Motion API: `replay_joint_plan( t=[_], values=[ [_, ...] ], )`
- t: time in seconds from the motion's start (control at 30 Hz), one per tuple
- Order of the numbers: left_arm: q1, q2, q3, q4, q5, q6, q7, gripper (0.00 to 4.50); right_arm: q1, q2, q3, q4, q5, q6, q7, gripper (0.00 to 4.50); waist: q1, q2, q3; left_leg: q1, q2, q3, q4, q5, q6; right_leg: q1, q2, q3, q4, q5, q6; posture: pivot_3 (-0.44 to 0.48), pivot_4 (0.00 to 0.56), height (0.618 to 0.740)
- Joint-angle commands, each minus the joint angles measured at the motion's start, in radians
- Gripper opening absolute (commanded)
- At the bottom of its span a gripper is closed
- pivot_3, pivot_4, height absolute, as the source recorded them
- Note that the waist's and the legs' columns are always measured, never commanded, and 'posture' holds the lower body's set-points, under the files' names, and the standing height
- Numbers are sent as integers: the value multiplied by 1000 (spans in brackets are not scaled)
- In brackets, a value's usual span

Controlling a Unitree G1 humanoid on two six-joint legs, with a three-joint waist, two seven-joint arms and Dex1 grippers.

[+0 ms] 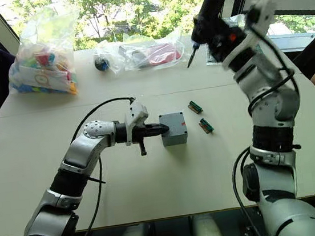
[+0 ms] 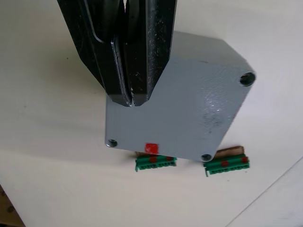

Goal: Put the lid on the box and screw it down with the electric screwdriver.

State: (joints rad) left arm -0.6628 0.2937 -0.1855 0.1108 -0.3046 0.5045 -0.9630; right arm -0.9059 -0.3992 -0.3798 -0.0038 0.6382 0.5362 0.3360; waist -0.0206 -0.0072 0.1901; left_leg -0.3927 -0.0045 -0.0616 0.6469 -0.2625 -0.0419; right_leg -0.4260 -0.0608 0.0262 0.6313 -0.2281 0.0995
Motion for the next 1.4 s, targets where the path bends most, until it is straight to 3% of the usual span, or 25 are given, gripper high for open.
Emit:
replay_joint_plan(
  t=[0.03, 0.13, 0.23, 0.37, 0.5, 0.63, 0.8, 1.13, 1.2, 1.23, 1.4],
  values=[
    [-92, -45, 185, -10, -138, 49, 98, 0, -69, 7, -46, 49, 34, 43, -101, 1838, 1, 0, 0, 0, 0, 0, 0, 0, 0, 0, 0, 0, 0, 0, 0, 0, 150, 740],
    [-80, -24, 178, -72, -145, 46, 78, 0, -156, -28, -87, 137, 72, 175, -195, 1838, -2, 0, 0, 0, 0, 1, 0, 0, 0, 0, 0, 0, 0, 0, 0, 0, 150, 740],
    [-57, -11, 173, -145, -177, 77, 76, 0, -264, -172, -87, 267, 116, 437, -185, 1838, 3, 3, 2, 0, -1, 3, 0, 0, 0, 0, -1, 2, -1, 0, 0, 0, 150, 740],
    [22, 100, 125, -329, -199, 134, 8, 0, -341, -479, 265, 493, -63, 711, 51, 1838, 9, 4, 3, -6, -1, 2, -1, 0, 0, -4, -1, 1, -3, 0, -1, 0, 150, 740],
    [114, 248, 46, -457, -156, 144, -53, 0, -324, -638, 550, 619, -145, 794, 357, 1838, 5, 5, 3, -10, -1, 1, -2, -2, 3, -5, -1, -1, -11, 0, -1, 0, 150, 740],
    [163, 326, 19, -537, -160, 145, -72, 0, -299, -647, 710, 737, -250, 757, 531, 1838, -7, 8, 5, -11, -1, 4, -1, -3, 4, -5, -1, 1, -14, 0, 0, 0, 150, 740],
    [198, 349, 4, -603, -186, 177, -58, 0, -262, -602, 798, 795, -327, 732, 657, 1838, -20, 9, 6, -12, -1, 4, 2, -2, 3, -7, -1, 1, -11, 1, 0, 0, 150, 740],
    [261, 274, 45, -608, -246, 279, 84, 0, -195, -513, 763, 873, -423, 666, 673, 1838, -21, 8, 6, -7, -1, 2, 4, -1, 2, -4, 0, 1, -3, 1, 0, 0, 150, 740],
    [273, 267, 60, -587, -244, 273, 102, 0, -184, -505, 755, 873, -434, 658, 679, 2841, -22, 6, 6, -4, -1, 2, 5, -1, 2, -1, 0, 1, -3, 1, 0, 0, 150, 740],
    [278, 276, 61, -587, -241, 266, 99, 0, -183, -503, 750, 871, -442, 656, 676, 2905, -22, 6, 6, -3, -1, 2, 5, -1, 2, 0, 0, 1, -2, 1, 0, 0, 150, 740],
    [286, 308, 103, -596, -268, 273, 98, 0, -186, -500, 713, 861, -466, 638, 666, 4441, -23, 5, 5, 1, -1, 2, 5, -1, 2, 4, 0, 1, -2, 1, 0, 0, 150, 740]
  ],
)
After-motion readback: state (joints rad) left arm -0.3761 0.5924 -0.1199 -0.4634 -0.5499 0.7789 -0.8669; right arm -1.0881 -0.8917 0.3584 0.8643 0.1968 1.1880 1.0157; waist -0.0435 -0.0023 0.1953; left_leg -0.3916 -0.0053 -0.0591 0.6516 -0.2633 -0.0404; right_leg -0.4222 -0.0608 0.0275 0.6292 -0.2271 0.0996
